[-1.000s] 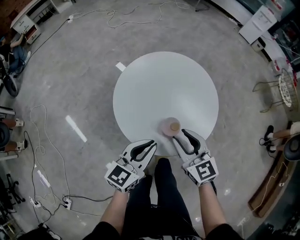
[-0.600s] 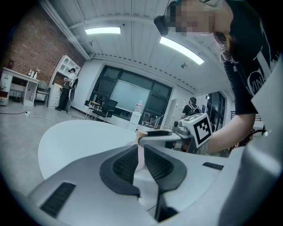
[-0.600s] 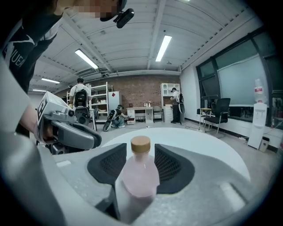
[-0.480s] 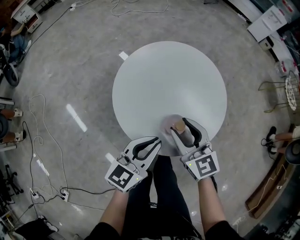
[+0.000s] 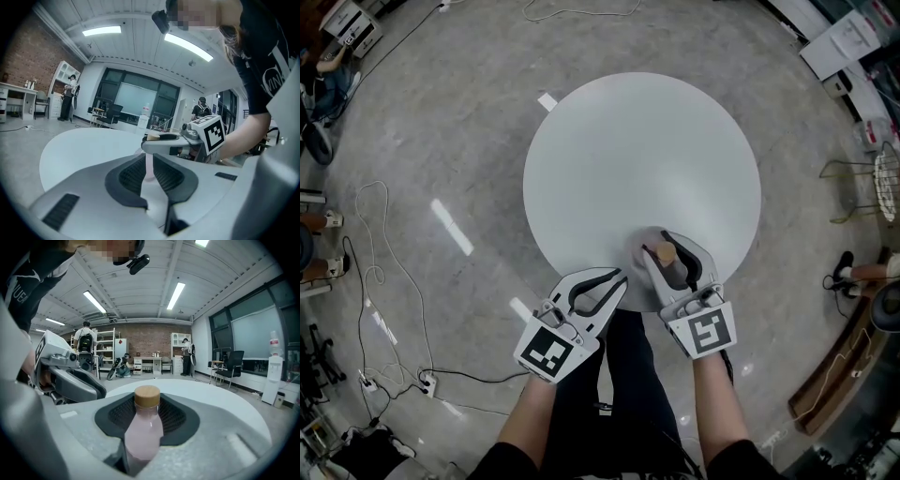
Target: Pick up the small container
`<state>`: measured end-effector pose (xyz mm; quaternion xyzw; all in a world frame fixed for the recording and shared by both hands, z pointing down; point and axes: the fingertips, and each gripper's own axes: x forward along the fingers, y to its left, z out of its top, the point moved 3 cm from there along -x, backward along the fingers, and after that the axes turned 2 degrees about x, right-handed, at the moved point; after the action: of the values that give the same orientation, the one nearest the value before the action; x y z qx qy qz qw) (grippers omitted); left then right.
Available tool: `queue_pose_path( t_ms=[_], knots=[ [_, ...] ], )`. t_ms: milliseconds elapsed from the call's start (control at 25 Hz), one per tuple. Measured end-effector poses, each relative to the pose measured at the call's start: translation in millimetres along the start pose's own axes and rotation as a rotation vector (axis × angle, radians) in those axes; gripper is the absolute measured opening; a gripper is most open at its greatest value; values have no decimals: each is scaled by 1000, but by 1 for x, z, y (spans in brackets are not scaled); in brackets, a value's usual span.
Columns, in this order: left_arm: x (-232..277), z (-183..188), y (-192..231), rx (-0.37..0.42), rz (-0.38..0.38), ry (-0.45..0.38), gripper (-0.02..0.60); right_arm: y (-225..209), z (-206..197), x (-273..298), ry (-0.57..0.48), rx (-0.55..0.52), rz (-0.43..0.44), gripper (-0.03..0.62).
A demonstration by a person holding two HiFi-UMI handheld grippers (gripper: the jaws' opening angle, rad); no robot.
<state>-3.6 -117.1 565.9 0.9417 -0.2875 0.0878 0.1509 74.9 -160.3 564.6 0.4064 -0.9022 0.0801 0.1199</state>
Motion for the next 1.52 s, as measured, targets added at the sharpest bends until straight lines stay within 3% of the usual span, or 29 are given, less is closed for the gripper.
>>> queue_pose_path(
  t_ms=[80,120,160,200,400,800,960,1240,1520],
  knots=[
    [4,0,1,10,-15,15,53,0,1,1,-3,2,0,140],
    [7,-1,1,14,-24,27,147,-1,1,0,-3,2,1,140],
    [10,-2,0,22,-32,42,192,-1,1,0,-2,3,2,138],
    [14,-3,-1,40,-38,60,197,-1,2,0,-1,3,3,138],
    [30,-16,4,236,-45,224,304,4,-1,0,-1,6,7,138],
    [79,-20,9,385,-154,400,350,2,-1,-1,-2,13,26,138],
    [90,-27,8,375,-220,464,353,3,-1,-1,-4,12,33,138],
    [101,-33,5,382,-275,501,354,1,-1,-1,-7,10,53,138],
    [107,-37,0,387,-267,503,354,0,-1,-4,-21,5,65,138]
  ],
)
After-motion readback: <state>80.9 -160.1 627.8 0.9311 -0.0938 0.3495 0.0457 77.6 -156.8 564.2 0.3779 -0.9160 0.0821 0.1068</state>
